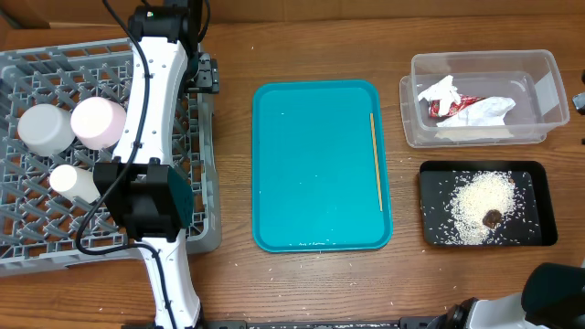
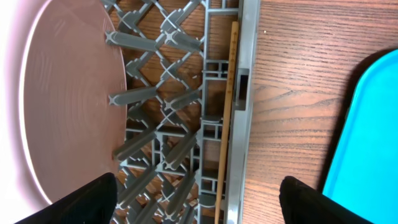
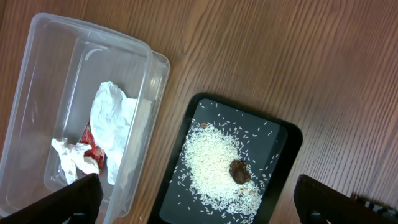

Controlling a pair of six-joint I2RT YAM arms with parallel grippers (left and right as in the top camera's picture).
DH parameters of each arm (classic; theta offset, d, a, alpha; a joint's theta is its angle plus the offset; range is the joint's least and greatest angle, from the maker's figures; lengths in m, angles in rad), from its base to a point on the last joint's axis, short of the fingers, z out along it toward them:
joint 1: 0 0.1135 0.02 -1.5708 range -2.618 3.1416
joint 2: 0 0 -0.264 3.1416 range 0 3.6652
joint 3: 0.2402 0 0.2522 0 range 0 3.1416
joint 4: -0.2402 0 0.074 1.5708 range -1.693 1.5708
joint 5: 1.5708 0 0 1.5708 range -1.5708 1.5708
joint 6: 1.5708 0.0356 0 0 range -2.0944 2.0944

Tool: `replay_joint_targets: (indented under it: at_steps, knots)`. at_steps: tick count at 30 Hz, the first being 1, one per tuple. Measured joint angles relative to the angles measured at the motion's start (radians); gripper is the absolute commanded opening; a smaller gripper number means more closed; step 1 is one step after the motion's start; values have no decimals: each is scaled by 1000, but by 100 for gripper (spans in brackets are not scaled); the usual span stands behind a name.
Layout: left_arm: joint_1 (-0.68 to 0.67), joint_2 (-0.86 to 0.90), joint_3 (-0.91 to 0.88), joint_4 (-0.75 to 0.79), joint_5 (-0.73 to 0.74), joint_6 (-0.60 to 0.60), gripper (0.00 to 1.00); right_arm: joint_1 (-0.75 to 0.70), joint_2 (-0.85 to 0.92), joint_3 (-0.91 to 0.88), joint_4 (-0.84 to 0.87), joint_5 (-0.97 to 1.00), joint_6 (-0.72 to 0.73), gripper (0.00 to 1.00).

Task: Sort waste into correct bins and load items into the dishwasher
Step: 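Carry the chopstick left and insert it at the rack's right edge, then release the chopstick and reach the left gripper to the other chopstick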

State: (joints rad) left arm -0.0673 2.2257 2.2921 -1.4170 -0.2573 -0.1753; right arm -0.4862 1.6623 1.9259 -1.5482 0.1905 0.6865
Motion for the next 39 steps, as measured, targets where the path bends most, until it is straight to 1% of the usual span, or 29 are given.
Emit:
replay_joint_targets:
  at_steps: [2,5,9,12,15,17,19,21,25,28,30,34,35,39]
  knots:
    - [-1,0,0,-5,11,0,79,0,0,0,0,0,0,100]
    - [-8,0,0,-7,104,11,71,0,0,0,0,0,0,100]
    - [-63,0,0,-3,240,38,72,0,0,0,0,0,0,100]
    - [-139,0,0,8,285,28,73,0,0,0,0,0,0,100]
    - [-238,0,0,39,312,-32,72,0,0,0,0,0,0,100]
    - [-311,0,0,69,327,-93,72,0,0,0,0,0,0,100]
    - [-376,0,-5,112,336,-170,70,0,0,0,0,0,0,100]
    - [-436,0,-20,160,336,-255,69,0,0,0,0,0,0,100]
    - [-544,0,-100,278,312,-431,64,0,0,0,0,0,0,100]
    - [-610,0,-175,393,275,-508,58,0,0,0,0,0,0,100]
    - [-652,0,-229,476,247,-545,58,0,0,0,0,0,0,100]
    - [-720,1,-314,591,180,-579,59,0,0,0,0,0,0,100]
    - [-743,1,-340,609,141,-586,61,0,0,0,0,0,0,100]
    - [-772,13,-357,614,72,-585,64,0,0,0,0,0,0,100]
